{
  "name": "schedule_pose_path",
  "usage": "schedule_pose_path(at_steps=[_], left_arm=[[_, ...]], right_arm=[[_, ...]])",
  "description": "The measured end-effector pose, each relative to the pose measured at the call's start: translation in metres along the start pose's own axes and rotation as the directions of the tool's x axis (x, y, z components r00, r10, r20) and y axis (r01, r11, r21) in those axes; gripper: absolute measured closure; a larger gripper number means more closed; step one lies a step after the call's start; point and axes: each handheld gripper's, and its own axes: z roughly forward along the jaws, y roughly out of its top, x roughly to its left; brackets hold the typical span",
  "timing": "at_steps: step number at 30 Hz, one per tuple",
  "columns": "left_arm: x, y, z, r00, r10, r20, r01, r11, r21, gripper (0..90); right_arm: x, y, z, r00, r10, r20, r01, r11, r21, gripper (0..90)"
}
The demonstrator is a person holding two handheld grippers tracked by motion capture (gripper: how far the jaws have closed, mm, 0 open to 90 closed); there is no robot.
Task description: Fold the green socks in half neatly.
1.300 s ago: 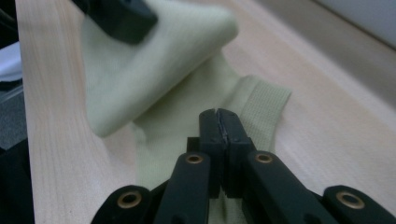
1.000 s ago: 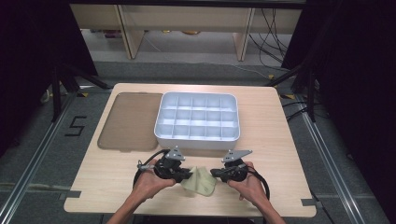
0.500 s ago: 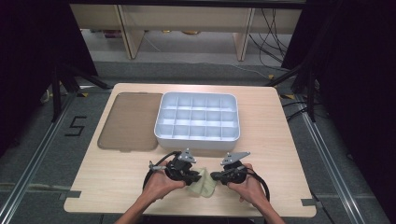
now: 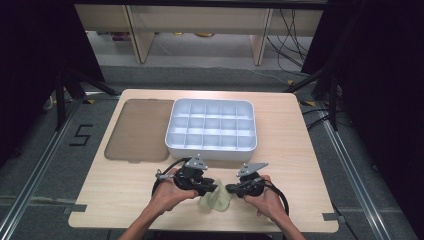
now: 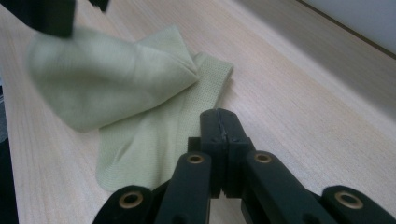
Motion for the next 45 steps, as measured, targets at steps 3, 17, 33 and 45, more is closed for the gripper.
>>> schedule_pose_path(at_steps=[3, 17, 33, 45], left_arm=[[0.004, -0.005, -0.007, 0.9998, -0.002, -0.018, 0.002, 1.0, 0.0, 74.0], [0.006, -0.03, 0.005, 0.9985, 0.025, -0.048, -0.02, 0.9958, 0.089, 78.6], [0.002, -0.047, 0.019, 0.9959, 0.078, -0.047, -0.068, 0.9819, 0.177, 81.8], [-0.005, -0.03, 0.006, 0.9904, 0.116, -0.075, -0.104, 0.9828, 0.152, 84.7]], right_arm=[[0.0, 0.0, 0.0, 1.0, 0.002, 0.002, -0.002, 1.0, -0.001, 90.0], [0.009, 0.01, -0.026, 0.9997, -0.02, -0.012, 0.018, 0.995, -0.103, 88.6], [0.012, 0.006, -0.002, 0.9954, -0.088, 0.037, 0.088, 0.996, -0.011, 89.6], [0.026, 0.008, -0.022, 0.9922, -0.125, -0.003, 0.124, 0.991, -0.055, 88.7]])
